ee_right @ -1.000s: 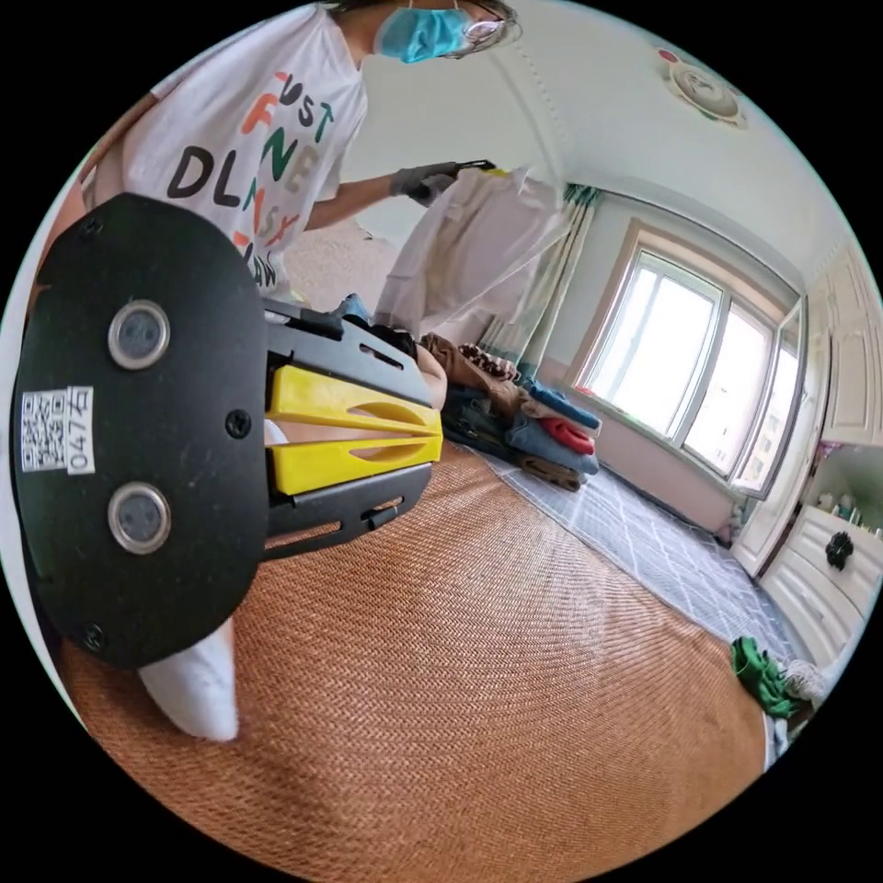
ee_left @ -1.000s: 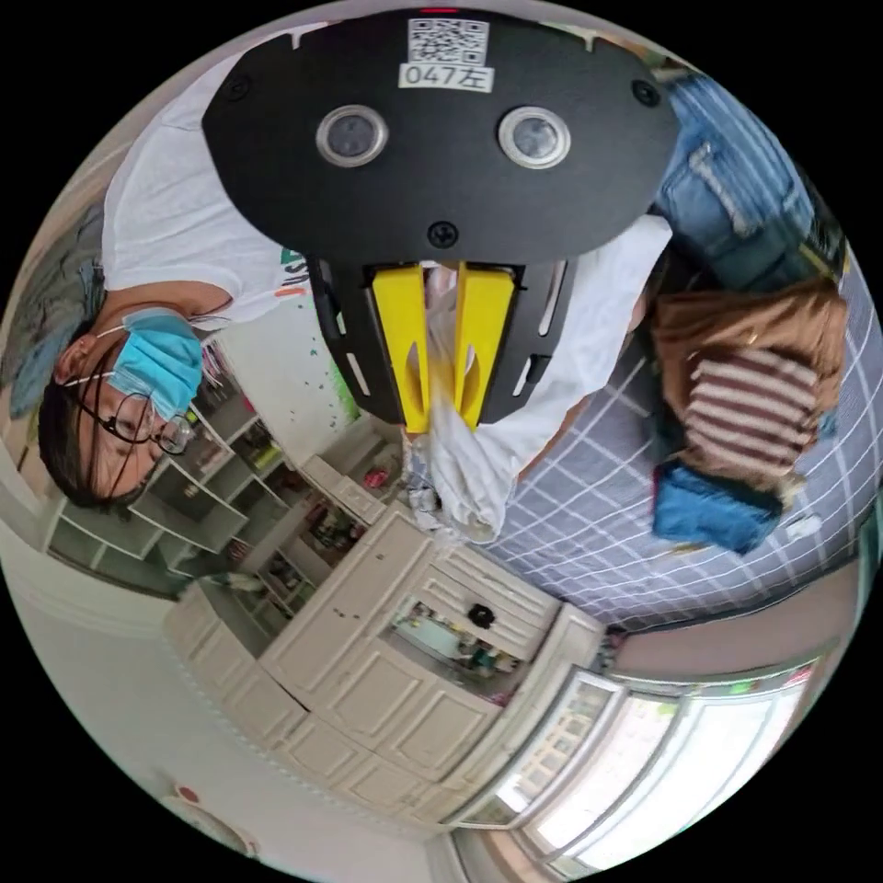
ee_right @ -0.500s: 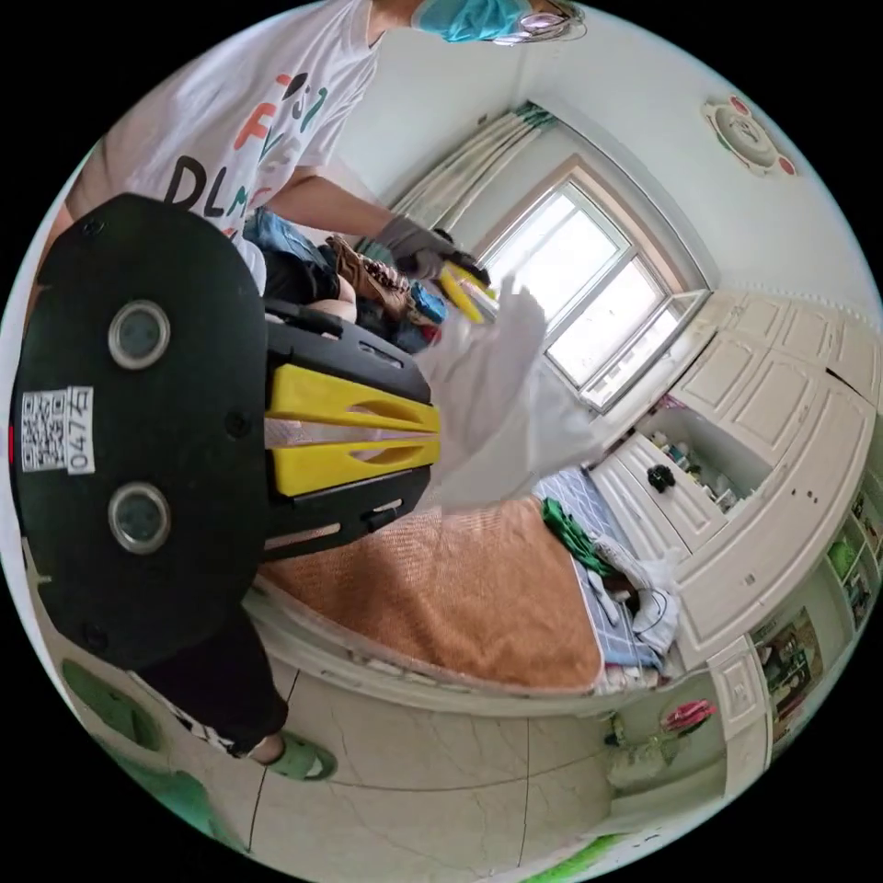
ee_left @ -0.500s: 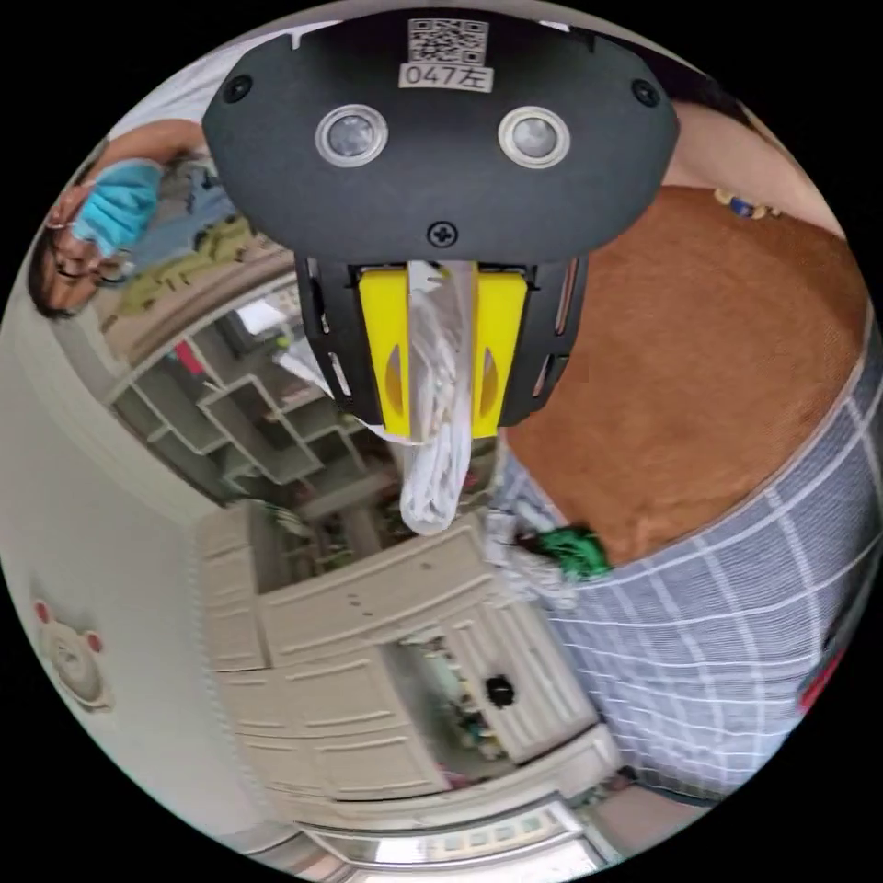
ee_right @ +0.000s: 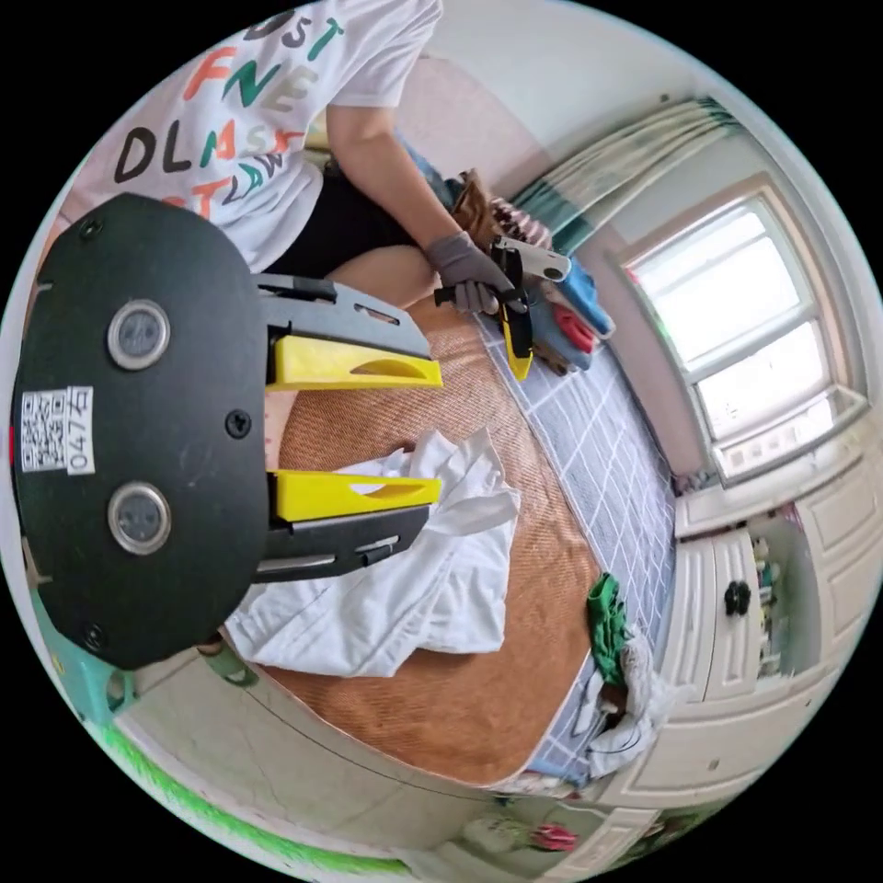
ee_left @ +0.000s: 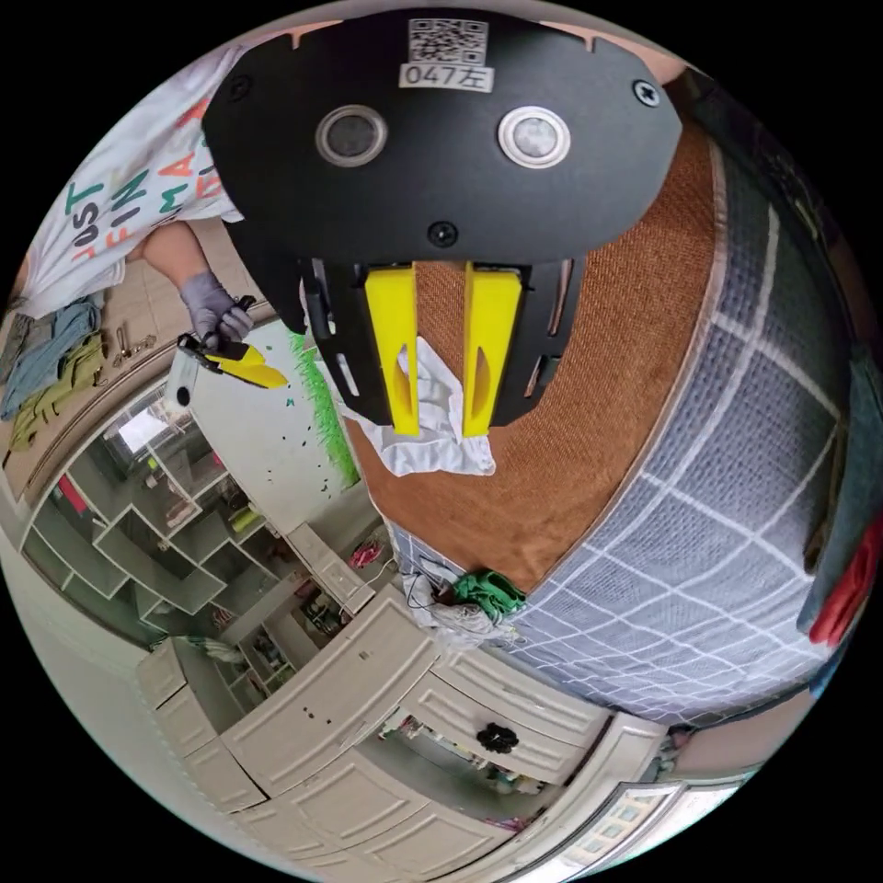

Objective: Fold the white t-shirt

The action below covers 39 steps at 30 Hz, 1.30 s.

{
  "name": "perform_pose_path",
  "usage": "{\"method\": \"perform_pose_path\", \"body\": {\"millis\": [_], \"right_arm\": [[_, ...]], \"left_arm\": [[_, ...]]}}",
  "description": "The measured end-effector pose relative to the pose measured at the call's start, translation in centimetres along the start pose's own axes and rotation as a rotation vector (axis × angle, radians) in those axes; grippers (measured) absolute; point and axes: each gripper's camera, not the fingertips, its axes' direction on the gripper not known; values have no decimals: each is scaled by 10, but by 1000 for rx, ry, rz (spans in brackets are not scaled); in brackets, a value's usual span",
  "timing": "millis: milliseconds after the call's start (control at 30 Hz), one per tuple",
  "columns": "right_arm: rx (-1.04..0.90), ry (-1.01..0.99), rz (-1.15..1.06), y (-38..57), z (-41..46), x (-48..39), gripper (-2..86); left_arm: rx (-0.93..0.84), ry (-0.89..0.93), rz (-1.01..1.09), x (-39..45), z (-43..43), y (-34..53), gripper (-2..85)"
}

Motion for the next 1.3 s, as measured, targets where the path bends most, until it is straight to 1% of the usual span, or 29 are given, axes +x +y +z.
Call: {"method": "perform_pose_path", "body": {"millis": [33, 100, 233, 300, 400, 533, 567, 633, 667, 733, 767, 833, 900, 933, 1000, 1033, 1100, 1167, 1233, 1300], "right_arm": [[-14, 16, -20, -12, 5, -5, 103], [-54, 72, -76, -60, 25, -16, 111], [-161, 150, -126, -129, 67, -19, 115], [-270, 177, -132, -166, 100, -10, 120], [-372, 223, -117, -197, 132, 7, 137], [-475, 206, -111, -214, 163, 14, 139], [-501, 212, -130, -214, 171, 12, 120], [-527, 271, -168, -212, 176, 8, 55], [-519, 322, -196, -210, 172, 6, 20], [-478, 304, -201, -212, 153, 10, 4], [-440, 276, -168, -214, 134, 17, 0], [-332, 250, -81, -215, 91, 34, -2], [-167, 233, 67, -204, 23, 64, -3], [-129, 239, 104, -198, 6, 73, -3], [-32, 316, 237, -167, -57, 105, -4], [-21, 347, 266, -158, -71, 112, -4], [-35, 454, 362, -118, -111, 138, -3], [-81, 494, 426, -89, -127, 154, -2], [-157, 489, 472, -64, -127, 167, 0], [-325, 424, 499, -43, -105, 181, 12]], "left_arm": [[11, 88, -47, -11, 15, 2, 67], [23, 142, -50, -14, 30, -1, 66], [-25, 57, 15, -5, 70, -10, 66], [-44, 84, 12, -5, 92, -9, 66], [-71, 119, 7, -5, 122, -7, 68], [-70, 128, 6, -3, 152, -6, 68], [-70, 132, 4, -3, 157, -6, 68], [-76, 145, -4, -2, 175, -4, 68], [-79, 146, -7, -2, 179, -4, 68], [-92, 148, -18, -1, 196, -1, 69], [-94, 148, -20, -1, 200, -1, 69], [-99, 149, -29, 1, 215, 1, 69], [-103, 147, -38, 3, 226, 3, 69], [-106, 149, -43, 4, 232, 3, 69], [-113, 156, -48, 6, 243, 4, 68], [-120, 158, -48, 8, 250, 5, 67], [-132, 155, -43, 12, 261, 5, 67], [-146, 152, -36, 18, 272, 5, 67], [-170, 150, -22, 26, 286, 6, 67], [-192, 145, -10, 33, 297, 6, 67]]}}
